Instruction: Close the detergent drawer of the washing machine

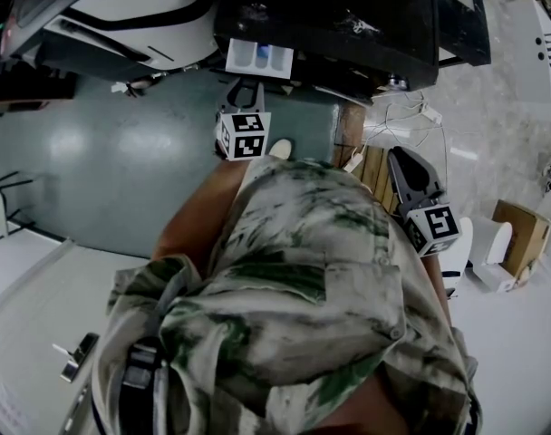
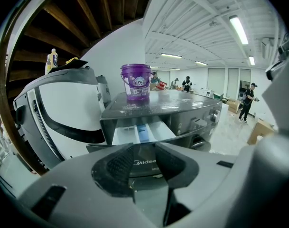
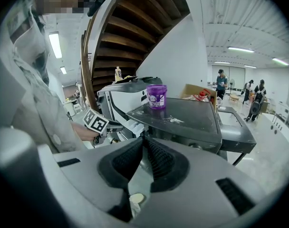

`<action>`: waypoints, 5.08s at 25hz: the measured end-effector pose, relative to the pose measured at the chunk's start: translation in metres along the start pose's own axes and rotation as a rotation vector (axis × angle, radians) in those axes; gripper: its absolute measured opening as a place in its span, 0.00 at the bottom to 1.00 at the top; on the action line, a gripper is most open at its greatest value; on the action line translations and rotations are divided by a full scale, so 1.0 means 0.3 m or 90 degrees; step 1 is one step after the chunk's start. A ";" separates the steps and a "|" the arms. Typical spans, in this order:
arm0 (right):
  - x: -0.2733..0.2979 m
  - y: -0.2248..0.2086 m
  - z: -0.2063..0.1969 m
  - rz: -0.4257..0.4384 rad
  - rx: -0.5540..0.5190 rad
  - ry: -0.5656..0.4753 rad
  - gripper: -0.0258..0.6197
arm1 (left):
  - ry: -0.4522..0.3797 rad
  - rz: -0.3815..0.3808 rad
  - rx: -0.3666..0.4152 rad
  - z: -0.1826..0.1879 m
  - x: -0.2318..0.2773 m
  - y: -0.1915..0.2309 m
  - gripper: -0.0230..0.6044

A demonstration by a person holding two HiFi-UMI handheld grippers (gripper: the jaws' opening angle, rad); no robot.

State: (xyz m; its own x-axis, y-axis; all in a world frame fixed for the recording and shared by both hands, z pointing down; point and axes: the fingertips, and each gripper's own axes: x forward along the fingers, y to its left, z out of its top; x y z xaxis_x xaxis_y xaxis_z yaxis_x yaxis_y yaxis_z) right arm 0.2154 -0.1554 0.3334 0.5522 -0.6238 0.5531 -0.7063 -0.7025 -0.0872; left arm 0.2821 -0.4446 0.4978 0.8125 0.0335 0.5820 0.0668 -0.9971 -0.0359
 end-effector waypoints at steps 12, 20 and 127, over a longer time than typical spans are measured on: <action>-0.008 0.014 -0.010 -0.017 0.010 -0.001 0.12 | 0.000 -0.005 0.006 0.012 0.020 0.009 0.28; -0.011 0.007 -0.017 -0.027 0.022 0.001 0.12 | 0.003 -0.006 0.004 0.028 0.042 0.011 0.28; 0.252 -0.120 0.054 -0.029 0.049 0.025 0.12 | 0.002 -0.025 0.031 0.161 0.286 0.070 0.26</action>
State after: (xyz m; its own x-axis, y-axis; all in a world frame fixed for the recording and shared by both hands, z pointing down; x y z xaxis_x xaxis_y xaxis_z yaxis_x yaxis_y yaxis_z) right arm 0.2897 -0.1827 0.3650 0.5642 -0.5779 0.5896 -0.6440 -0.7550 -0.1238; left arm 0.3812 -0.4594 0.5076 0.8066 0.0721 0.5867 0.1270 -0.9905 -0.0530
